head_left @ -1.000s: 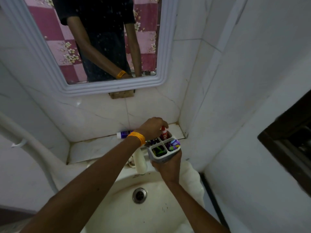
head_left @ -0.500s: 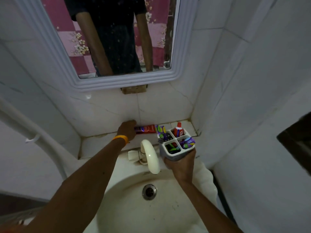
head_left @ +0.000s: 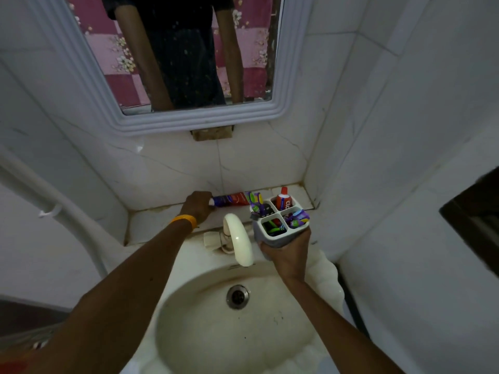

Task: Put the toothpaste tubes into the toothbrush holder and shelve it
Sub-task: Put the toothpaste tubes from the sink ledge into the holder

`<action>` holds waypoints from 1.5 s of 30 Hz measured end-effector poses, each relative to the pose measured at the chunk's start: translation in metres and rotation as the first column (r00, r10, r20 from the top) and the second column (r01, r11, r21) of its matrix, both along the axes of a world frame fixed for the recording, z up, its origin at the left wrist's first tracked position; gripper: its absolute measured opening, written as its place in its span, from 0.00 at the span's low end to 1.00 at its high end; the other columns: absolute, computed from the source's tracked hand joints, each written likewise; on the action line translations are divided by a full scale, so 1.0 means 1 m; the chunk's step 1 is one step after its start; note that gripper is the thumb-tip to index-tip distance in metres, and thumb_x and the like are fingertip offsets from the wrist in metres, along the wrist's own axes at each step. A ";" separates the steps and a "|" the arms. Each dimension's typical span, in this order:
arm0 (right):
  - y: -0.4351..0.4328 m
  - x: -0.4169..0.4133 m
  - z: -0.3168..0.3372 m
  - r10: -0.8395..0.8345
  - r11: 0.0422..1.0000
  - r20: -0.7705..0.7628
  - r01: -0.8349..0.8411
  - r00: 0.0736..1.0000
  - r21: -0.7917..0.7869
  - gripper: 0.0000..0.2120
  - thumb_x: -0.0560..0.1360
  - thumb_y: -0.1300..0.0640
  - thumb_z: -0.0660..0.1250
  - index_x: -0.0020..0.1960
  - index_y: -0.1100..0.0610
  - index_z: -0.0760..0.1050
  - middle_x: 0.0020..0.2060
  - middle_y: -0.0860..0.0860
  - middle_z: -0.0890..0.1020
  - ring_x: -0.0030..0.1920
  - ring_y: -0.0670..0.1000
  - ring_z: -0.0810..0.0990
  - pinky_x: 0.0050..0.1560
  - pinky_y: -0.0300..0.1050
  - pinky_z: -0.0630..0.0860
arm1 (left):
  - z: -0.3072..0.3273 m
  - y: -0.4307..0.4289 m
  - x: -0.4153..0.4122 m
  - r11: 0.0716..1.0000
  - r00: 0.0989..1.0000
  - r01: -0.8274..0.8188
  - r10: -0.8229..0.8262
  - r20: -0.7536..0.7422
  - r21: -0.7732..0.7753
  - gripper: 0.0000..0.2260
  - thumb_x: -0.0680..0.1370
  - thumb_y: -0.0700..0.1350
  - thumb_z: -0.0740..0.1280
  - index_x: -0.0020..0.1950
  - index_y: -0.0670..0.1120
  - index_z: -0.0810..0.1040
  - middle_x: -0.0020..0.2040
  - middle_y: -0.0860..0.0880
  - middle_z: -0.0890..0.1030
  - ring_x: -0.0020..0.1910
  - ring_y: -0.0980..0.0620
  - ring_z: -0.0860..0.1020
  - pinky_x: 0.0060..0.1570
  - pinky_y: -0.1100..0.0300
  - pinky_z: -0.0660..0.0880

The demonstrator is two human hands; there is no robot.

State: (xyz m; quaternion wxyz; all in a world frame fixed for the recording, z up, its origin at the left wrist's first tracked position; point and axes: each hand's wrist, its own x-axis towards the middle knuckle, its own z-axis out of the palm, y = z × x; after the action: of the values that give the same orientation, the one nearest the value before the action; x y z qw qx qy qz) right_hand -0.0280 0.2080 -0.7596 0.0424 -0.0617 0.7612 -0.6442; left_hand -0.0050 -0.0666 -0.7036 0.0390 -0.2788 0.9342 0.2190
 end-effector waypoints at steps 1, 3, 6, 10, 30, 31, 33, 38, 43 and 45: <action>0.000 0.000 0.000 0.002 1.000 -0.003 -0.002 1.000 -0.007 0.59 0.52 0.48 0.88 0.76 0.57 0.64 0.69 0.53 0.79 0.69 0.51 0.81 0.68 0.56 0.82 | 0.015 0.001 0.001 1.000 0.998 0.001 0.000 -0.057 0.008 0.14 0.75 0.47 0.71 0.57 0.41 0.80 0.56 0.38 0.82 0.56 0.39 0.79 0.56 0.51 0.76; 0.000 -0.003 -0.002 0.007 1.000 -0.009 -0.007 1.000 -0.012 0.60 0.52 0.48 0.89 0.77 0.56 0.64 0.70 0.53 0.79 0.69 0.52 0.81 0.69 0.57 0.82 | 0.047 0.005 0.003 1.000 0.980 0.009 -0.014 -0.201 -0.029 0.14 0.76 0.49 0.70 0.55 0.42 0.80 0.54 0.39 0.83 0.55 0.39 0.79 0.53 0.51 0.74; 0.004 -0.003 0.006 0.055 0.998 -0.017 -0.056 0.998 -0.004 0.60 0.52 0.48 0.90 0.77 0.57 0.64 0.70 0.53 0.80 0.69 0.51 0.81 0.68 0.56 0.82 | 0.101 0.017 0.019 0.979 0.929 0.018 -0.091 -0.360 -0.201 0.16 0.77 0.55 0.66 0.52 0.42 0.79 0.50 0.39 0.83 0.51 0.38 0.80 0.48 0.51 0.74; 0.002 -0.005 0.006 0.058 0.998 -0.041 -0.058 0.998 -0.001 0.60 0.53 0.48 0.90 0.77 0.58 0.64 0.69 0.53 0.80 0.69 0.51 0.82 0.67 0.46 0.83 | 0.146 0.033 0.028 0.962 0.817 -0.012 -0.149 -0.557 -0.274 0.22 0.77 0.63 0.60 0.46 0.43 0.78 0.39 0.44 0.82 0.38 0.45 0.80 0.39 0.51 0.78; 0.000 -0.018 -0.018 0.037 0.994 -0.088 -0.028 0.995 0.104 0.59 0.52 0.38 0.88 0.75 0.57 0.68 0.65 0.53 0.81 0.66 0.55 0.83 0.62 0.59 0.84 | 0.150 0.134 0.014 0.950 0.865 0.077 -0.215 -0.453 -0.304 0.20 0.78 0.61 0.62 0.43 0.44 0.76 0.34 0.45 0.80 0.33 0.45 0.78 0.34 0.54 0.74; -0.001 -0.018 -0.017 0.039 0.994 -0.103 -0.028 0.994 0.110 0.58 0.53 0.38 0.88 0.75 0.58 0.68 0.65 0.54 0.81 0.66 0.55 0.83 0.62 0.59 0.84 | 0.151 0.135 0.013 0.949 0.864 0.091 -0.226 -0.450 -0.301 0.20 0.78 0.61 0.62 0.43 0.44 0.76 0.35 0.45 0.80 0.33 0.45 0.78 0.34 0.53 0.75; -0.003 -0.016 -0.012 0.037 0.992 -0.141 -0.018 0.989 0.128 0.58 0.54 0.37 0.86 0.75 0.60 0.68 0.65 0.56 0.81 0.66 0.56 0.83 0.63 0.59 0.84 | 0.149 0.139 0.011 0.947 0.876 0.111 -0.237 -0.420 -0.303 0.20 0.78 0.61 0.62 0.45 0.43 0.77 0.37 0.44 0.81 0.34 0.45 0.78 0.37 0.52 0.78; -0.001 -0.017 -0.013 0.024 0.989 -0.150 -0.001 0.988 0.151 0.58 0.54 0.39 0.87 0.76 0.59 0.67 0.65 0.55 0.80 0.66 0.55 0.82 0.62 0.57 0.84 | 0.144 0.146 0.002 0.938 0.893 0.055 -0.200 -0.403 -0.343 0.21 0.78 0.62 0.61 0.42 0.43 0.74 0.35 0.45 0.78 0.32 0.46 0.73 0.33 0.56 0.67; -0.001 -0.015 -0.010 0.011 0.989 -0.141 0.010 0.990 0.148 0.60 0.52 0.41 0.85 0.76 0.60 0.66 0.66 0.57 0.79 0.67 0.58 0.81 0.64 0.60 0.83 | 0.148 0.145 -0.003 0.938 0.894 0.011 -0.165 -0.418 -0.347 0.21 0.79 0.60 0.62 0.46 0.41 0.77 0.34 0.48 0.73 0.33 0.48 0.71 0.35 0.58 0.64; -0.002 -0.015 -0.009 0.018 0.989 -0.142 0.003 0.990 0.145 0.60 0.52 0.41 0.85 0.76 0.61 0.65 0.66 0.58 0.79 0.67 0.58 0.81 0.63 0.61 0.83 | 0.148 0.146 -0.005 0.943 0.895 0.014 -0.160 -0.416 -0.333 0.21 0.79 0.60 0.62 0.45 0.41 0.77 0.34 0.48 0.73 0.32 0.48 0.71 0.34 0.57 0.65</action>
State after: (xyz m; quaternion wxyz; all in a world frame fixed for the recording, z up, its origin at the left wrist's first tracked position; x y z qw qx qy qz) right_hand -0.0433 0.2063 -0.7688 -0.0057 -0.1073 0.8067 -0.5811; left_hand -0.0095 0.0790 -0.5556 -0.2078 -0.1825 0.9536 0.1187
